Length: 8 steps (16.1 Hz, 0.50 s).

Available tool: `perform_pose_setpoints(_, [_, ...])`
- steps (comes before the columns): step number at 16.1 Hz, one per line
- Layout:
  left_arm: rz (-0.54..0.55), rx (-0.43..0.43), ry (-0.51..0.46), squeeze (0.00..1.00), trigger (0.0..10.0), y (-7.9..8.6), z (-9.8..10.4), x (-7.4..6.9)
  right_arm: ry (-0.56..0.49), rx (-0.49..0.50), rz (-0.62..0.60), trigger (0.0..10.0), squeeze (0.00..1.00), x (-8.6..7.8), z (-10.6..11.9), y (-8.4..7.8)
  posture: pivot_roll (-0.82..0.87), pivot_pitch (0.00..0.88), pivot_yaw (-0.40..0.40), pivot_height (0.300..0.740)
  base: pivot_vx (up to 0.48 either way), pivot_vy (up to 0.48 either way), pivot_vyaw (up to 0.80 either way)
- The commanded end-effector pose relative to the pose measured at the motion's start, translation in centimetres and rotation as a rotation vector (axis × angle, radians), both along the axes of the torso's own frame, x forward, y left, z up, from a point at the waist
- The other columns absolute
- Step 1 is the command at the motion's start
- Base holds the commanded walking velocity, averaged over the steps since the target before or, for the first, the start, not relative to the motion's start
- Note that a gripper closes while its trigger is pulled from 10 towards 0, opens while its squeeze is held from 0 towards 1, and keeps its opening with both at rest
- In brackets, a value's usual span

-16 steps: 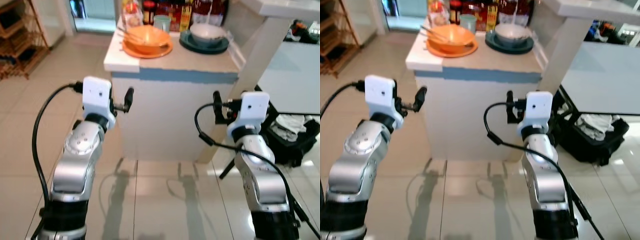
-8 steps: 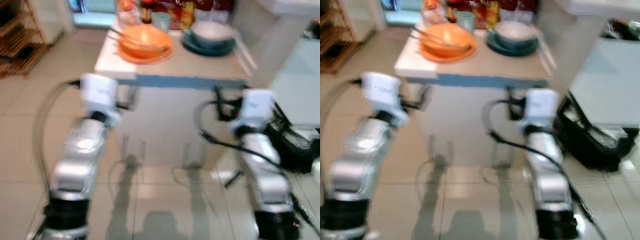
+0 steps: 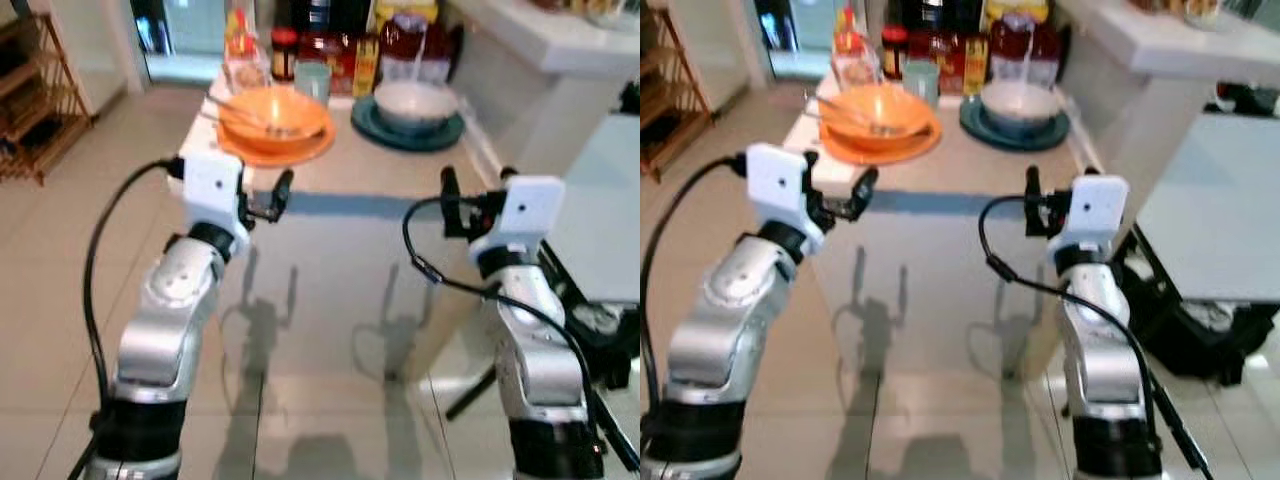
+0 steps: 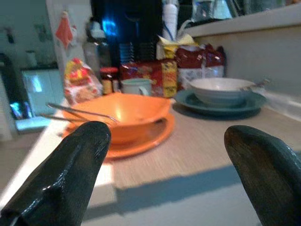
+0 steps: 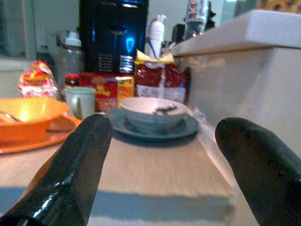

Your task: Setting the table

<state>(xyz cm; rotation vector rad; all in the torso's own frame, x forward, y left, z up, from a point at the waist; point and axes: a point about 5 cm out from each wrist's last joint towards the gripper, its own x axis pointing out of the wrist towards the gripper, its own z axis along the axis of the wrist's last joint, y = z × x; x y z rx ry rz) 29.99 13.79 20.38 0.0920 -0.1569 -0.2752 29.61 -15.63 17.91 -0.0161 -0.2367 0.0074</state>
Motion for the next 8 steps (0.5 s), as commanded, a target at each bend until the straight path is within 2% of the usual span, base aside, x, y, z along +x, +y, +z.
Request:
perform_pose_setpoints(1, [-0.014, -0.007, -0.022, 0.00, 10.0, 0.14, 0.52, -0.19, -0.024, 0.014, 0.027, 10.0, 0.00, 0.02, 0.58, 0.53, 0.07, 0.001, -0.059, 0.740, 0.480, 0.000, 0.00])
perform_pose_setpoints(8, [-0.032, -0.009, -0.023, 0.00, 10.0, -0.03, 0.41, -0.45, -0.025, 0.013, 0.037, 10.0, 0.00, -0.09, 0.51, 0.50, 0.07, 0.000, -0.062, 0.740, 0.480, 0.000, 0.00])
